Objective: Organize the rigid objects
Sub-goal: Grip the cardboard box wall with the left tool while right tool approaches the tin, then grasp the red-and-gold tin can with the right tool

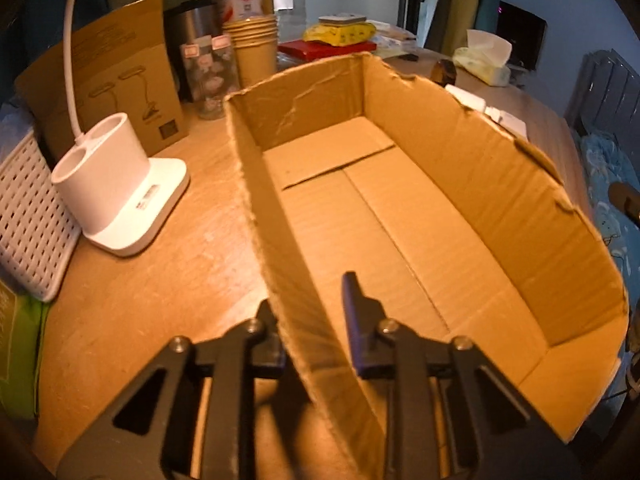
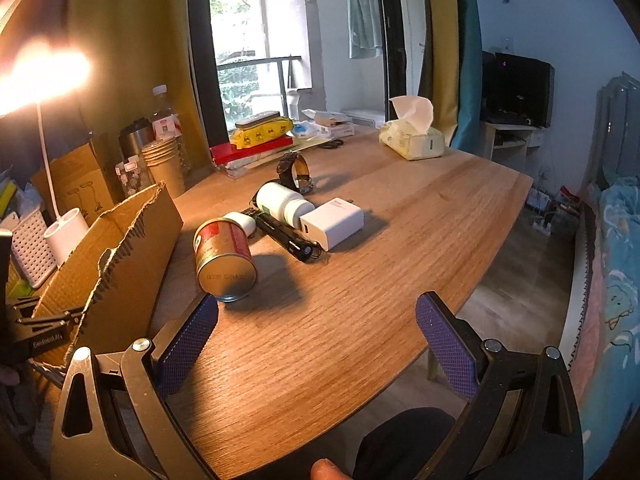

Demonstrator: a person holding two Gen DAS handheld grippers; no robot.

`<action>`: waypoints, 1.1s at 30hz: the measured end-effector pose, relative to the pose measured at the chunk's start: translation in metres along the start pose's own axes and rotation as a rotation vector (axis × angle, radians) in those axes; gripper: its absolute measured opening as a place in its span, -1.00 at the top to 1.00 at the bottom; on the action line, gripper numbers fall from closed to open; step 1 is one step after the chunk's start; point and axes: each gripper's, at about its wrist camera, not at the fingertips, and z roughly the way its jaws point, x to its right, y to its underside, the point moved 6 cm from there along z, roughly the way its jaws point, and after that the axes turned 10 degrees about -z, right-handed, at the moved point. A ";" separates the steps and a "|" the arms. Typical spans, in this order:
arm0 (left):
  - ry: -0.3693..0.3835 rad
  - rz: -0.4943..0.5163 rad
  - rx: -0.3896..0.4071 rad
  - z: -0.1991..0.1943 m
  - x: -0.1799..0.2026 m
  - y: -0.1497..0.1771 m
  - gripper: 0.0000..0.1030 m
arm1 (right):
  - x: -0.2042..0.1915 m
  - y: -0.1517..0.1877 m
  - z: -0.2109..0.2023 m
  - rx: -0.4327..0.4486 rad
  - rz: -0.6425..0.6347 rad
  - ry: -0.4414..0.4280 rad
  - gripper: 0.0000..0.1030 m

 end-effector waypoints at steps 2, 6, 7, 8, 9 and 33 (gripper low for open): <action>-0.010 0.012 0.012 0.000 -0.004 -0.004 0.69 | -0.001 0.001 0.001 -0.004 -0.002 -0.002 -0.96; 0.024 0.000 0.051 -0.008 -0.014 -0.017 0.73 | -0.006 0.002 0.003 -0.008 -0.010 -0.009 -0.96; 0.033 -0.006 0.078 -0.012 -0.015 -0.021 0.74 | -0.008 0.002 0.003 -0.007 -0.012 -0.012 -0.96; 0.029 -0.001 0.088 -0.011 -0.015 -0.022 0.74 | -0.011 0.002 0.004 -0.007 -0.016 -0.015 -0.96; 0.033 0.001 0.091 -0.009 -0.014 -0.021 0.74 | -0.012 0.001 0.004 -0.006 -0.019 -0.017 -0.96; 0.176 -0.141 0.041 -0.014 -0.011 0.002 0.75 | -0.057 -0.020 0.047 0.031 -0.109 -0.152 -0.95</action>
